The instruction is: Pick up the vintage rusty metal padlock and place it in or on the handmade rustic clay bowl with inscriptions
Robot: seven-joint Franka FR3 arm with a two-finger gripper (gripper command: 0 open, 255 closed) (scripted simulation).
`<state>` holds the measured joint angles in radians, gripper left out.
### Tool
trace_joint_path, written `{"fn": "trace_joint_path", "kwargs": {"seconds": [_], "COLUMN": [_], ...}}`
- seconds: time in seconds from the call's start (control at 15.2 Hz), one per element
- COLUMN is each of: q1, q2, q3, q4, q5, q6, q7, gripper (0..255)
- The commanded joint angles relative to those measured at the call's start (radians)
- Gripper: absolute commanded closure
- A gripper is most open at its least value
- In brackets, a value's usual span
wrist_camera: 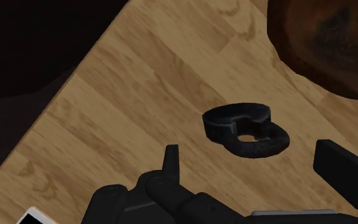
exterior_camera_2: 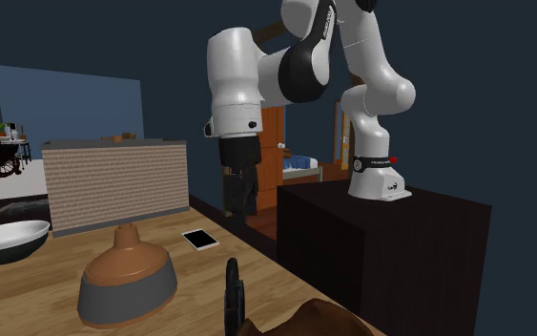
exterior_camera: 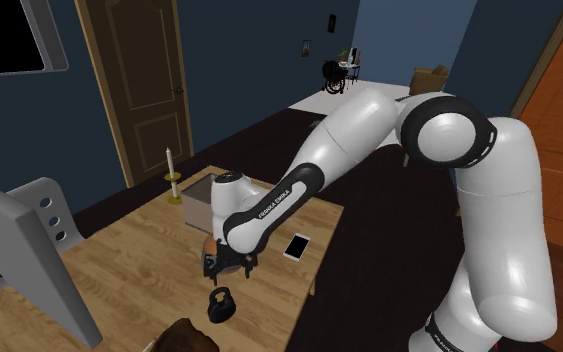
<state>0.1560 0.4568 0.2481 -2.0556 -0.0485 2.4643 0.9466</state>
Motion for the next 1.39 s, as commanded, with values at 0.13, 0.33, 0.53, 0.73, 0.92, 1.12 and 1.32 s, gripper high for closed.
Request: {"fn": "trace_joint_path", "kwargs": {"seconds": [0.13,0.33,0.53,0.73,0.92,1.12,1.32], "q1": [0.044,0.05,0.057,0.063,0.063,0.063,0.063], "q2": [0.152,0.178,0.211,0.239,0.239,0.239,0.239], "q3": [-0.03,-0.036,-0.042,-0.047,-0.047,-0.047,-0.047], "q4": [0.145,0.154,0.161,0.168,0.168,0.168,0.168], "q5": [-0.027,-0.031,-0.038,-0.043,-0.043,-0.043,-0.043], "q6": [0.024,0.042,0.068,0.089,0.089,0.089,0.089], "q7": [0.063,0.067,0.071,0.074,0.074,0.074,0.074], "gripper": [0,0,0,0,0,0,255]}}
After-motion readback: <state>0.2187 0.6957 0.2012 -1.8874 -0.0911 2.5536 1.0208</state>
